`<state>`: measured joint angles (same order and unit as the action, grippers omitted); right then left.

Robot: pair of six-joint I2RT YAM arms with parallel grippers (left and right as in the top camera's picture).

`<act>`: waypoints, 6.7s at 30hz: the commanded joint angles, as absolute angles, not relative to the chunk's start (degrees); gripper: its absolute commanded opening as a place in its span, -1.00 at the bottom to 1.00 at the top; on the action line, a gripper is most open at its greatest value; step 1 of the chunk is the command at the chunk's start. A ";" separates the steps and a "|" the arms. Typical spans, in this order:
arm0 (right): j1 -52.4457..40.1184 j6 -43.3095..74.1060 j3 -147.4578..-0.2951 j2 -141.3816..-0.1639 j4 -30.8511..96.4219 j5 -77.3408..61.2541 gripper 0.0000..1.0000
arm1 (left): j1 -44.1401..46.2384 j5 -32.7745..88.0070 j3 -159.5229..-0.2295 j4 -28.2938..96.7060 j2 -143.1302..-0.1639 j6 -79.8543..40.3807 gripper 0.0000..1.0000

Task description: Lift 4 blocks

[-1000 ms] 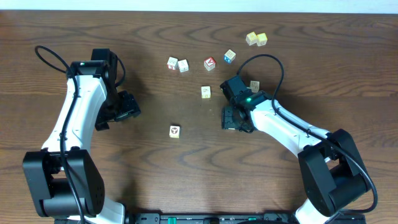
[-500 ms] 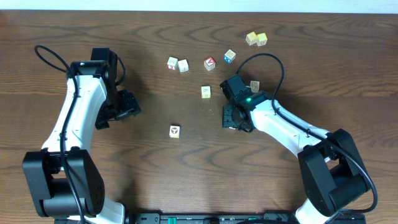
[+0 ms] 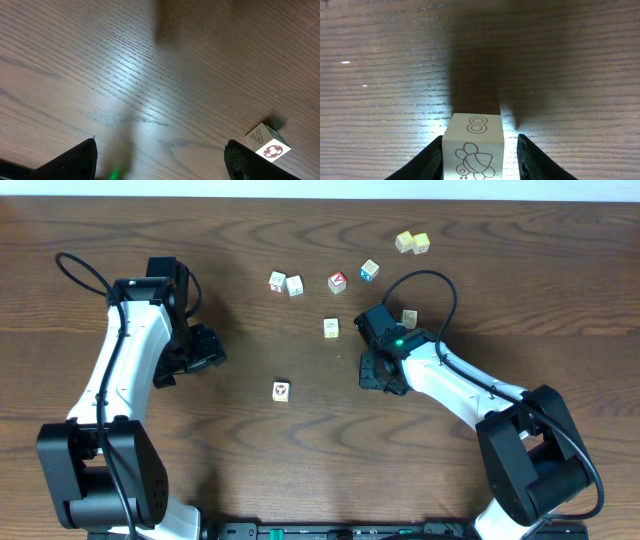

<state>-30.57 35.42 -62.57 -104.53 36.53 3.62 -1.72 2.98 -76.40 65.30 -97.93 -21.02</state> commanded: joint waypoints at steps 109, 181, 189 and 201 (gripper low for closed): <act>-15.94 19.07 -77.78 -104.57 34.44 5.65 0.99 | -1.69 2.33 -76.01 65.49 -97.73 -21.54 0.64; -11.18 16.05 -77.69 -111.31 36.93 8.49 -0.38 | -1.69 2.33 -76.01 65.28 -97.73 -21.54 0.65; -10.70 15.09 -77.67 -109.30 49.60 5.52 -0.38 | -1.69 2.33 -76.01 65.28 -97.73 -21.54 0.64; -11.05 15.16 -73.54 -109.30 59.33 -3.92 -0.42 | -1.69 2.35 -76.01 65.32 -97.73 -21.54 0.64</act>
<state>-11.05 15.81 -76.03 -110.19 59.70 -0.56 -1.72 3.01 -76.40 65.14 -97.93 -21.04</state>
